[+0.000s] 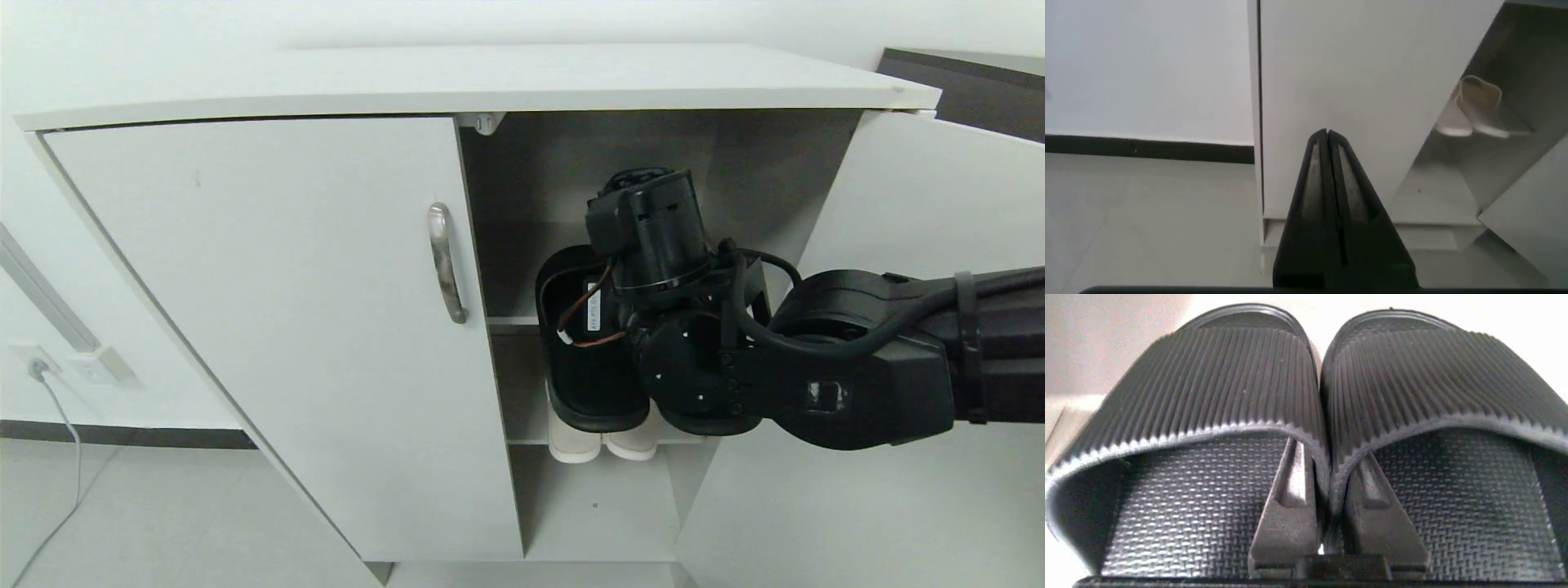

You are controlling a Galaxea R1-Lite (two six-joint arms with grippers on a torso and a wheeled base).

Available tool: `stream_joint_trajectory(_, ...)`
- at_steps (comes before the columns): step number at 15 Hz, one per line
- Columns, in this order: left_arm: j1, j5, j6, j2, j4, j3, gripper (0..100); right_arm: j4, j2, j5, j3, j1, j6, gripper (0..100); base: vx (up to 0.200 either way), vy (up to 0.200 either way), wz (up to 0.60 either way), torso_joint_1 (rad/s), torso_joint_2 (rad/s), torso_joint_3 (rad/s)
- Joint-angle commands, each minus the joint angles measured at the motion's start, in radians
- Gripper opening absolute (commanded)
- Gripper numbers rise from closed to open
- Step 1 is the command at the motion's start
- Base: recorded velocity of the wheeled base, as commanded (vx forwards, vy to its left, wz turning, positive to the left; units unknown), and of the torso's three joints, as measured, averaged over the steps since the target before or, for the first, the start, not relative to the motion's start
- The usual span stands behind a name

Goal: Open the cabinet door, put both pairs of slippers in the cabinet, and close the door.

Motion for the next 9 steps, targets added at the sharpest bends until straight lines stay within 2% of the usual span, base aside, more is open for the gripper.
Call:
stream_joint_trajectory(1,0.0,0.0,0.001,0.001,0.0,0.0,0,-0.001,0.002,0.006,0.004,-0.009,0.001,0,0.0,0.0,0.0,0.0,0.0,0.0)
stream_joint_trajectory(5,0.0,0.0,0.001,0.001,0.0,0.0,0,0.002,0.014,0.072,-0.044,-0.051,-0.01,0,0.0,0.0,0.0,0.0,0.0,0.0)
stream_joint_trajectory(9,0.0,0.0,-0.001,0.001,0.0,0.0,0,-0.001,0.07,0.079,-0.096,-0.075,-0.036,0,0.0,0.0,0.0,0.0,0.0,0.0)
